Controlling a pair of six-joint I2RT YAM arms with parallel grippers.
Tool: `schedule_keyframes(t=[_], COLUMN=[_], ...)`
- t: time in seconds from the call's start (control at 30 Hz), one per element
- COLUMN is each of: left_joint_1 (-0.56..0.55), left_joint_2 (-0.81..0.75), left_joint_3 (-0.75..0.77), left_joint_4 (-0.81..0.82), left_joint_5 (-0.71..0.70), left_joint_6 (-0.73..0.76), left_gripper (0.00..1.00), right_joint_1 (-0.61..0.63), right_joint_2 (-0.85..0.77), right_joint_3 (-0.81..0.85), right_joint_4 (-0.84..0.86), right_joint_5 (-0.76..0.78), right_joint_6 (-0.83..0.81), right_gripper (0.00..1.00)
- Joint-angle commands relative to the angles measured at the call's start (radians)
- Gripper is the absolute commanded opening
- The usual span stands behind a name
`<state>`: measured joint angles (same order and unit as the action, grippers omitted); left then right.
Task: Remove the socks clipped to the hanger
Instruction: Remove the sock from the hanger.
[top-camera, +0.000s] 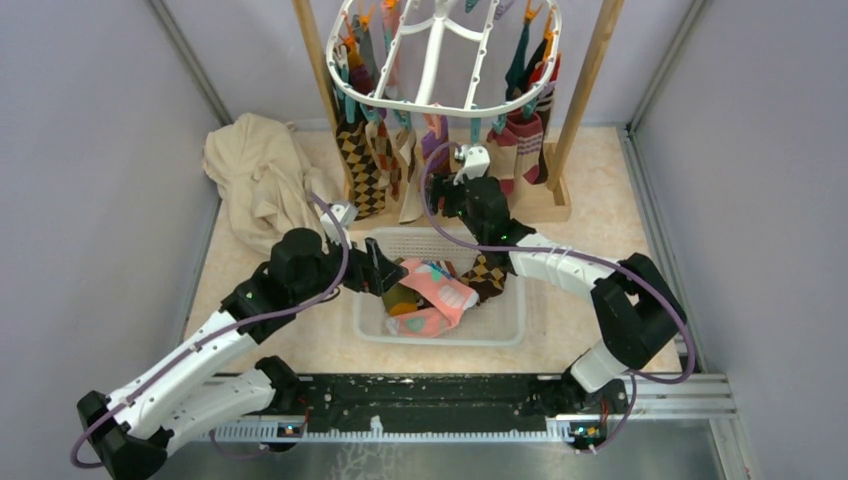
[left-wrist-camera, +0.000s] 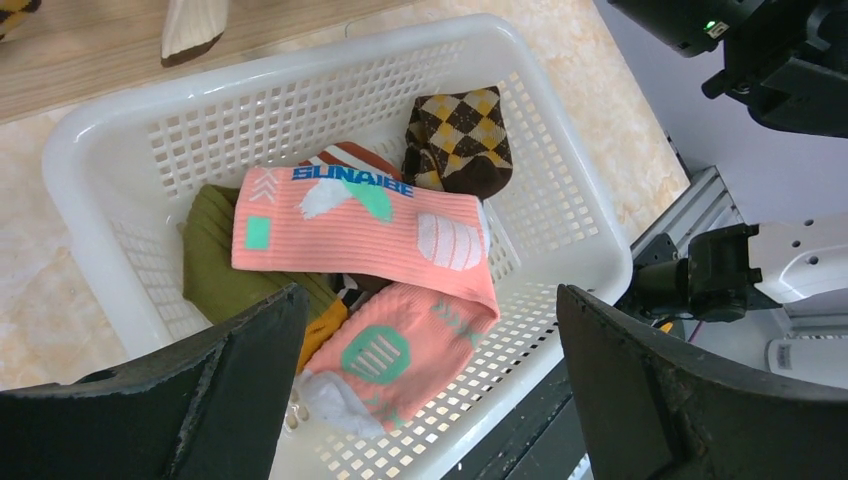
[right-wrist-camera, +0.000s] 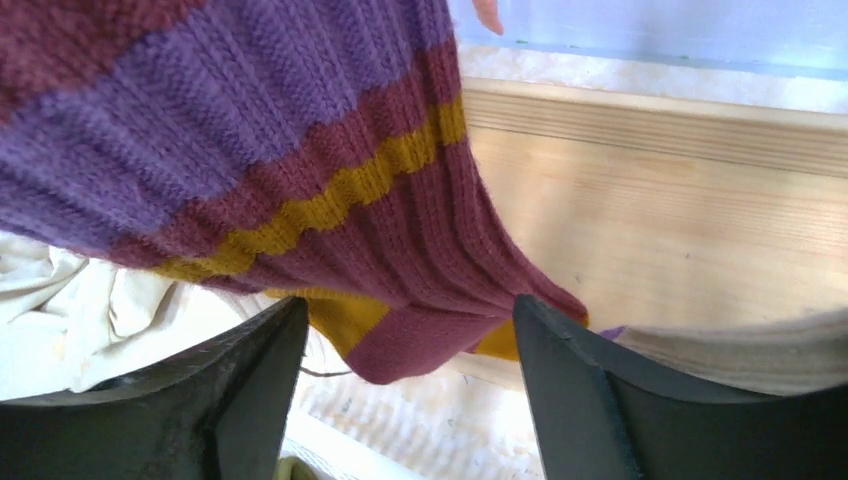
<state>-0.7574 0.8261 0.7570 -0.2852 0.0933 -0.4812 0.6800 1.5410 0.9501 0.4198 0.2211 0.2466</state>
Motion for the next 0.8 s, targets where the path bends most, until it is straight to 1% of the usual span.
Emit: schedule_keyframes(t=[0.0,0.03,0.07,0.1,0.13,0.2,0.27,0.43,0.47,0.5,0.7,0.77], left_joint_1=[-0.002,-0.002,-0.002,-0.002,-0.002,-0.002,-0.002,-0.002,-0.002,-0.002,-0.002,-0.002], left_joint_2=[-0.041,-0.044,-0.045,-0.045,-0.045,-0.041,-0.034,-0.017,-0.015,-0.015,-0.011,-0.007], left_joint_3=[0.004,0.001,0.0,-0.001,-0.004,-0.007,-0.007,-0.005,-0.007,-0.008,-0.015,-0.016], left_joint_4=[-0.02,-0.019,-0.02,-0.02,-0.02,-0.016,-0.011,0.006,0.008,0.01,0.023,0.027], left_joint_5=[-0.02,-0.018,-0.017,-0.017,-0.016,-0.015,-0.011,0.002,0.003,0.005,0.011,0.015], left_joint_6=[-0.006,-0.008,-0.008,-0.009,-0.01,-0.01,-0.01,-0.011,-0.013,-0.014,-0.02,-0.023], left_gripper=[0.99,0.99,0.99,0.99,0.99,0.99,0.99,0.99,0.99,0.99,0.99,0.99], right_joint_1=[0.006,0.004,0.001,0.0,-0.001,-0.003,-0.008,-0.021,-0.026,-0.032,-0.039,-0.04], right_joint_2=[-0.031,-0.034,-0.037,-0.043,-0.051,-0.063,-0.079,-0.136,-0.147,-0.158,-0.221,-0.229], right_joint_3=[0.044,0.045,0.045,0.045,0.041,0.035,0.031,0.032,0.03,0.031,0.021,0.024], right_joint_4=[0.042,0.036,0.03,0.025,0.025,0.024,0.016,-0.017,-0.025,-0.033,-0.066,-0.09], right_joint_5=[0.04,0.039,0.041,0.039,0.038,0.036,0.014,-0.035,-0.05,-0.068,-0.148,-0.156], right_joint_6=[-0.022,-0.024,-0.024,-0.024,-0.025,-0.031,-0.042,-0.065,-0.064,-0.063,-0.06,-0.059], right_gripper=[0.7,0.68,0.62,0.53,0.48,0.45,0.32,0.21,0.03,0.0,0.0,0.08])
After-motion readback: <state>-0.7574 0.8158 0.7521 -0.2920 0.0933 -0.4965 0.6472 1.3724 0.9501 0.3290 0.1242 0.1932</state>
